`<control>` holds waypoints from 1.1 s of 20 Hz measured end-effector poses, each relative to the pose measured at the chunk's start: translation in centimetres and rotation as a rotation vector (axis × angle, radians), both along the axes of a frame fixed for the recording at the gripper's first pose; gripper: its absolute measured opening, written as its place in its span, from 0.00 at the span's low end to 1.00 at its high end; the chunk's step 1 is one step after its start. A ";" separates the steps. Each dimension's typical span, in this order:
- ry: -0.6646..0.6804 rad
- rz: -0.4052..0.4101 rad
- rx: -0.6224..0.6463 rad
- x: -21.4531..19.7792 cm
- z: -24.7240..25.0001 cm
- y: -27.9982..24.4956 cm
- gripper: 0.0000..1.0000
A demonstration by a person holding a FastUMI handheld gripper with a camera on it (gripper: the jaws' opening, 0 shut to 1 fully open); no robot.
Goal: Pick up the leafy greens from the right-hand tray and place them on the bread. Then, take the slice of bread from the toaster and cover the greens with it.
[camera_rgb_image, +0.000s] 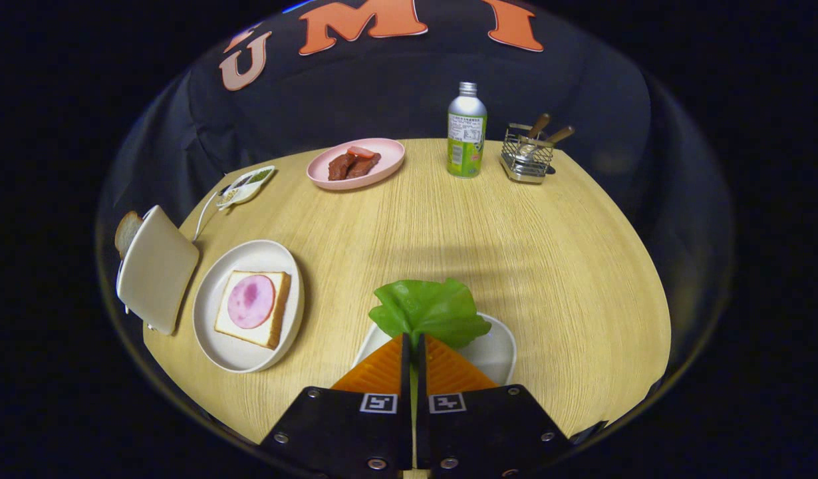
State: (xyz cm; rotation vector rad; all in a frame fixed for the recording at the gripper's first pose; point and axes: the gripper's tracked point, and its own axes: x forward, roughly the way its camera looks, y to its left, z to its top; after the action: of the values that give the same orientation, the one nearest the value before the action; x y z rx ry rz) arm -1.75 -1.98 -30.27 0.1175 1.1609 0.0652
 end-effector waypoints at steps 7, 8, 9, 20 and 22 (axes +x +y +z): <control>-0.088 0.123 0.097 2.2 4.4 7.2 0.03; -0.090 0.152 0.113 2.3 4.6 8.7 0.03; -0.088 0.180 0.129 2.4 4.6 10.2 0.03; -0.013 0.332 0.222 3.0 1.1 19.8 0.03; 0.011 0.335 0.208 2.8 0.3 20.0 0.03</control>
State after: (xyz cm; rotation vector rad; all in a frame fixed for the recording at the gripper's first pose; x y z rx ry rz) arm 1.07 17.97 -29.95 0.1060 1.1732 0.4831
